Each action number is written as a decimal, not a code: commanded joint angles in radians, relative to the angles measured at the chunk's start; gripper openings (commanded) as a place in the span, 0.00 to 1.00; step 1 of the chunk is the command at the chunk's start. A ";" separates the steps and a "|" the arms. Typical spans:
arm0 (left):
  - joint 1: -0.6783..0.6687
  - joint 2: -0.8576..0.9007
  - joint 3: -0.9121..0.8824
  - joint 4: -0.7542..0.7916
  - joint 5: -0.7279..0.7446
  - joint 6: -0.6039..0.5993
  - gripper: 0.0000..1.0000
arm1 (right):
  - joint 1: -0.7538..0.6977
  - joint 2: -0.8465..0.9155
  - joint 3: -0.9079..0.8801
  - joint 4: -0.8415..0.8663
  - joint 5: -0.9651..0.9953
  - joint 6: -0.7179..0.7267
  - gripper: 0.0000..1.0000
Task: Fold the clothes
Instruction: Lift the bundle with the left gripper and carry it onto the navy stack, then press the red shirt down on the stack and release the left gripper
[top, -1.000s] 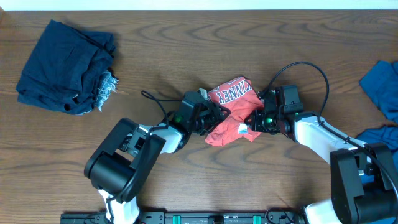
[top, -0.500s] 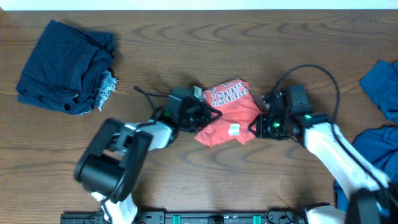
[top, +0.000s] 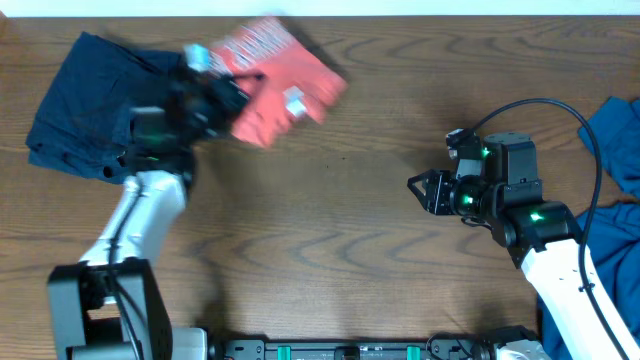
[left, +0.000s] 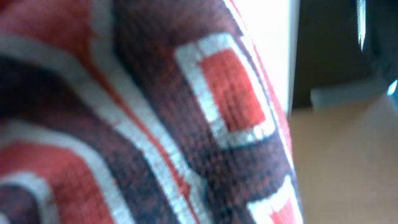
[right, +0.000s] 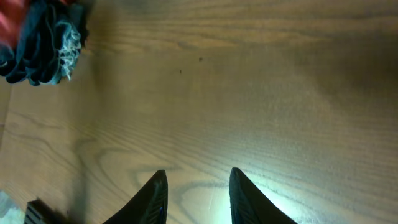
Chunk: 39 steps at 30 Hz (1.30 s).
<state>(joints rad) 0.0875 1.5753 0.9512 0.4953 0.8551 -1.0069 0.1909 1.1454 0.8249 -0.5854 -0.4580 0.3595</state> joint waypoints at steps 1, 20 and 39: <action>0.113 -0.005 0.124 0.013 -0.018 -0.016 0.06 | -0.003 -0.005 0.011 -0.010 -0.010 0.020 0.31; 0.540 0.273 0.240 -0.138 -0.043 0.046 0.06 | -0.003 -0.005 0.011 -0.010 0.003 0.087 0.31; 0.755 0.182 0.288 -0.229 0.250 0.073 0.98 | -0.003 -0.005 0.011 -0.010 0.013 0.097 0.31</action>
<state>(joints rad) 0.8165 1.8469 1.1812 0.2604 1.0149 -0.9424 0.1909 1.1454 0.8249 -0.5945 -0.4496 0.4446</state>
